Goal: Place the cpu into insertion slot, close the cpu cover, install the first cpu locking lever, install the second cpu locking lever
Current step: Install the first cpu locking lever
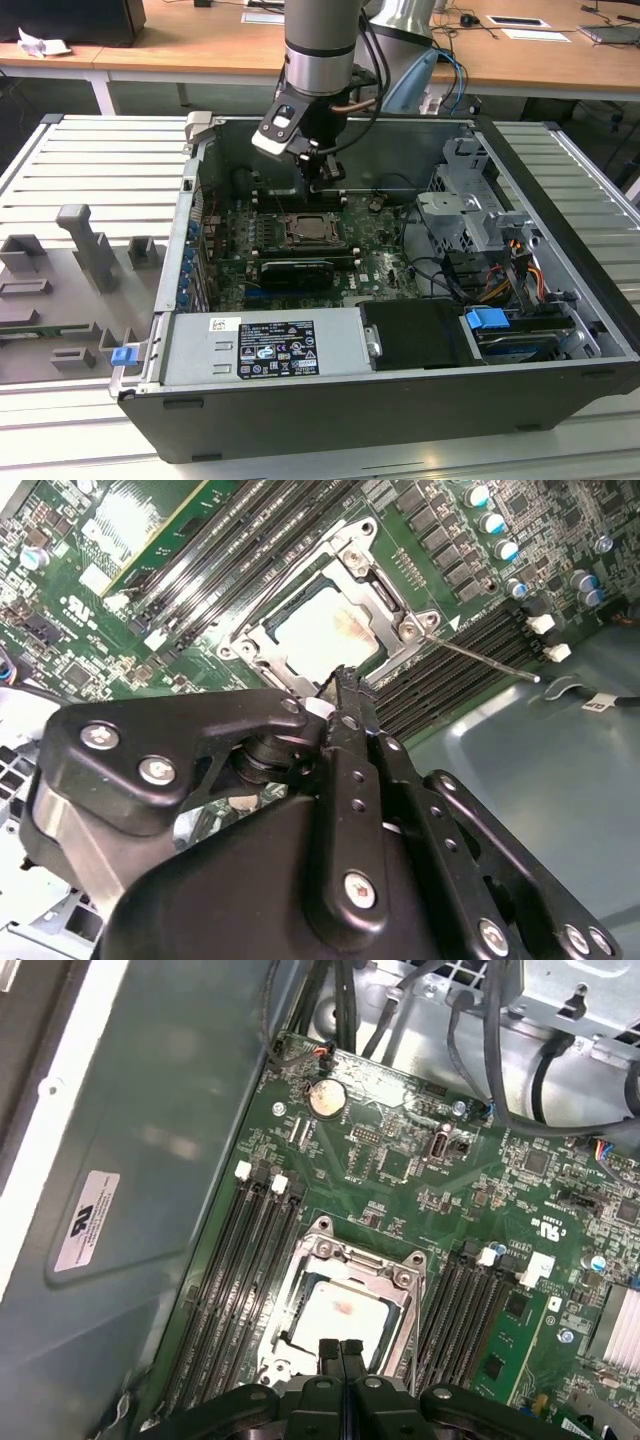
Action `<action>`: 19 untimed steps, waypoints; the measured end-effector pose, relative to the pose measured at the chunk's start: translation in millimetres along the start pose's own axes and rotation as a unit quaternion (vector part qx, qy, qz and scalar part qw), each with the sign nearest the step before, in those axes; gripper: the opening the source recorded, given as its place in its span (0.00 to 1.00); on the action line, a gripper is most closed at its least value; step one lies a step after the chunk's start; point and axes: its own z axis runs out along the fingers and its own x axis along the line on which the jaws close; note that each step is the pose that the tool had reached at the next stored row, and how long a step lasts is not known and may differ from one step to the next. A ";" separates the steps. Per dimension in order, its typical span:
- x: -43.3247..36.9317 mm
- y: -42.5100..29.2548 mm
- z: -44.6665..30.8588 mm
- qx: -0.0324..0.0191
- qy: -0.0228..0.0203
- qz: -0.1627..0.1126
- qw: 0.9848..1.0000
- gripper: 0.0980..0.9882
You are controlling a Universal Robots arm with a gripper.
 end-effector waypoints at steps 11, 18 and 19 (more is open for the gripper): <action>0.0 0.0 0.0 0.001 0.001 -0.048 0.999 0.01; -0.1 0.0 0.0 0.001 0.002 -0.069 0.998 0.01; 0.0 0.0 0.0 0.001 0.002 -0.073 0.997 0.01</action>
